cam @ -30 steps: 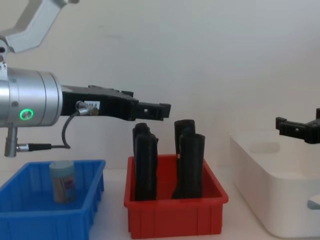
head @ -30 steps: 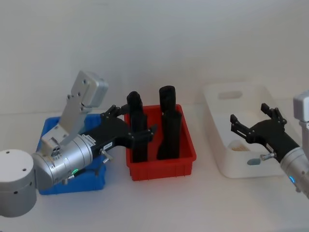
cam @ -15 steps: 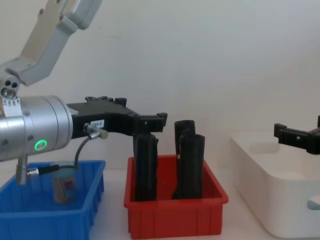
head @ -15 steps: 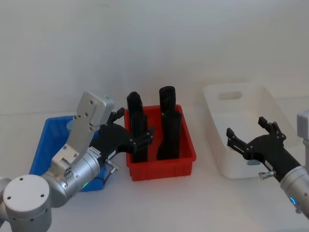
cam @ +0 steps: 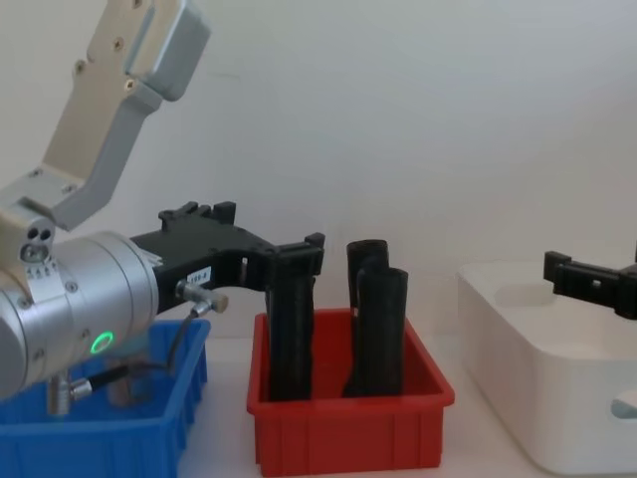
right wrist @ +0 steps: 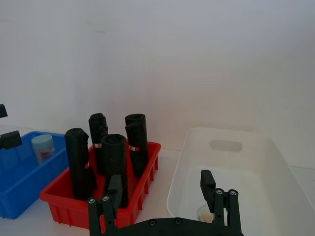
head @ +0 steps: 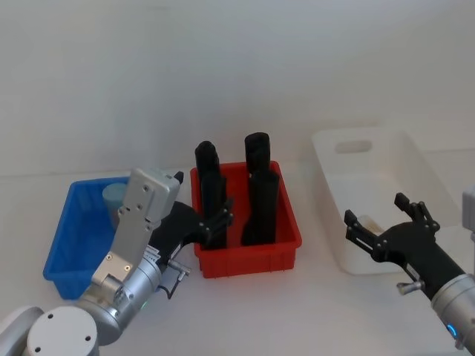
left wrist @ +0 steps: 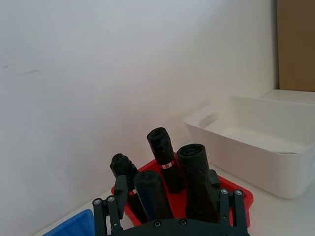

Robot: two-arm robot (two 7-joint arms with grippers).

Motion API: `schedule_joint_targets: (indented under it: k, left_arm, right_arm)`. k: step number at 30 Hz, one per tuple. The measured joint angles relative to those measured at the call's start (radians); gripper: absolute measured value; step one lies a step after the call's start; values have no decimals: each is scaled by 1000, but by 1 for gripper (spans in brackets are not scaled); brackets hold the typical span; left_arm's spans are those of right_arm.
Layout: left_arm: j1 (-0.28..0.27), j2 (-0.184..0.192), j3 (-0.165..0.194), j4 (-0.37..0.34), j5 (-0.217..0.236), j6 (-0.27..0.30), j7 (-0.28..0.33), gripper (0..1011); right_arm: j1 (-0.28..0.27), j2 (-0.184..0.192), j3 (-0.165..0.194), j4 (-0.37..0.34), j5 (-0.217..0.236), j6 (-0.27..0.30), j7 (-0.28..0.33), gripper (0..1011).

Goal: Pick the cotton swabs from the blue box and place them into the white box.

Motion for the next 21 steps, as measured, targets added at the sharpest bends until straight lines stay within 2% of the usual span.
schedule_joint_targets:
  k: [8,21]
  left_arm:
    - [16,-4,12,1,12,-33,46,1004]
    - [16,-4,13,1,13,-35,49,1004]
  right_arm:
    - [-2,0,0,-3,0,0,-1,1001]
    - [-2,-1,0,-3,0,-1,0,1001]
